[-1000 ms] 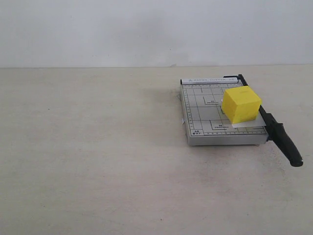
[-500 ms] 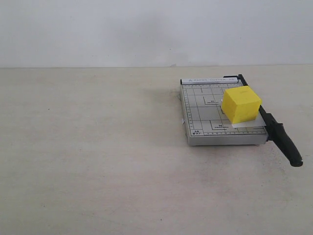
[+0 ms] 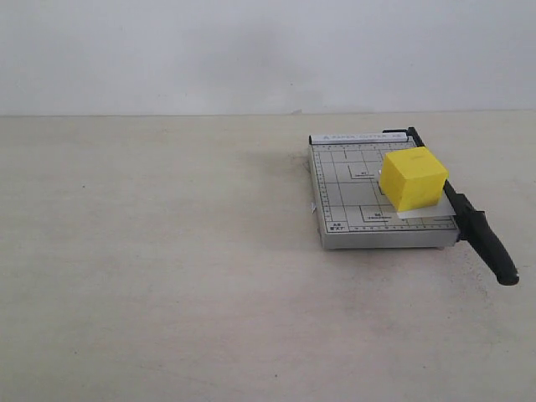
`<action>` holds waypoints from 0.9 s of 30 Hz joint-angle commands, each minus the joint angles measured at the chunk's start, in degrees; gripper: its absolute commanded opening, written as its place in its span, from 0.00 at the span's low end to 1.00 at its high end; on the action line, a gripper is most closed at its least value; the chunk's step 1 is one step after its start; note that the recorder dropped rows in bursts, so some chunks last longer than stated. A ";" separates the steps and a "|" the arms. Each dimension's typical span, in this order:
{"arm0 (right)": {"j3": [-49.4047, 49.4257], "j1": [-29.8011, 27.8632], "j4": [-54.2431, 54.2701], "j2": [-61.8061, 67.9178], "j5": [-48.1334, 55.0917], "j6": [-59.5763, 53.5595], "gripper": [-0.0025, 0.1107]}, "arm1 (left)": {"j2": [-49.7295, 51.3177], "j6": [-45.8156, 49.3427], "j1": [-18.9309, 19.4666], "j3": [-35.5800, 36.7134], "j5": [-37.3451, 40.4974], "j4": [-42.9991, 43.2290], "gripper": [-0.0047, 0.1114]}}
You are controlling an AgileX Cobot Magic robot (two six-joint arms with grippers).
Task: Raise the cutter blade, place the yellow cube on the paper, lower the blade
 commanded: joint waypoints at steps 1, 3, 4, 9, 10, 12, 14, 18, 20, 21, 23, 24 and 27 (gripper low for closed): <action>0.00 -0.46 0.15 -0.27 -0.79 0.10 0.02 | -0.20 1.38 0.21 0.01 -0.29 1.17 0.08; 0.00 -0.46 0.15 -0.27 -0.93 0.08 0.02 | -0.20 2.35 0.76 0.01 -0.29 1.54 0.08; 0.00 -0.46 0.15 -0.27 -0.93 0.08 0.02 | -0.20 2.61 0.85 0.01 -0.29 1.54 0.08; 0.00 -0.46 0.29 -0.27 -0.92 0.08 0.02 | -0.20 2.87 0.85 0.01 -0.40 1.54 0.08; 0.00 -0.46 0.29 -0.27 -0.92 0.08 0.02 | -0.20 2.87 0.85 0.01 -0.40 1.54 0.08; 0.00 -0.46 0.29 -0.27 -0.92 0.08 0.02 | -0.20 2.87 0.85 0.01 -0.40 1.54 0.08; 0.00 -0.46 0.29 -0.27 -1.04 0.08 0.02 | -0.20 2.87 0.85 0.01 -0.40 1.54 0.08; 0.00 -0.46 0.29 -0.27 -1.04 0.08 0.02 | -0.20 2.87 0.85 0.01 -0.40 1.54 0.08; 0.00 -0.46 0.29 -0.27 -1.04 0.08 0.02 | -0.20 2.87 0.85 0.01 -0.40 1.54 0.08; 0.00 -0.46 0.29 -0.27 -1.04 0.08 0.02 | -0.20 2.87 0.85 0.01 -0.40 1.54 0.08; 0.00 -0.46 0.29 -0.27 -1.04 0.08 0.02 | -0.20 2.87 0.85 0.01 -0.40 1.54 0.08; 0.00 -0.46 0.29 -0.27 -1.04 0.08 0.02 | -0.20 2.87 0.85 0.01 -0.40 1.54 0.08; 0.00 -0.46 0.29 -0.27 -1.04 0.19 0.02 | -0.20 2.87 0.85 0.01 -0.40 1.54 0.08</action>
